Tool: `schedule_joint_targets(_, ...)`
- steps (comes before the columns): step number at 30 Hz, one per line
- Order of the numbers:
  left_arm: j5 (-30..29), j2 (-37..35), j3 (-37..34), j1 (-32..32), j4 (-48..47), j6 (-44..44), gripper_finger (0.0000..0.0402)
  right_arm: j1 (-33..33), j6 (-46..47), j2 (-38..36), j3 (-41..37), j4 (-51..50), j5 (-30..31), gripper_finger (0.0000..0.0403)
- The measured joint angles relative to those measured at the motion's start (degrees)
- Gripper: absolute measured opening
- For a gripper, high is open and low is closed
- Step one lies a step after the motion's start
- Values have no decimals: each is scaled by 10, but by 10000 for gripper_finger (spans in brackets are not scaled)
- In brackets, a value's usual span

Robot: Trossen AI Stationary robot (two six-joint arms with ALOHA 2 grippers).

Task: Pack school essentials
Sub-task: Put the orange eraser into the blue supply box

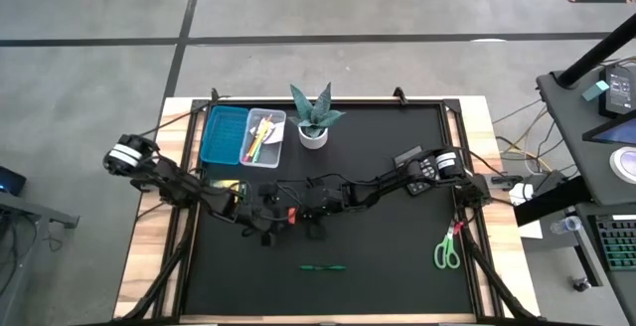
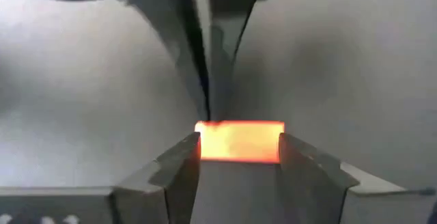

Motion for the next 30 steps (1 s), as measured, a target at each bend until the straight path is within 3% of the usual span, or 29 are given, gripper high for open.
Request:
schedule_joint_targets(24,-18,37,3,-28,22,19,185,0,-8,-2,-2,-5,0,11)
schedule_joint_targets(30,-46,55,5,-29,33,14,185,0,-8,-3,-2,-5,0,11)
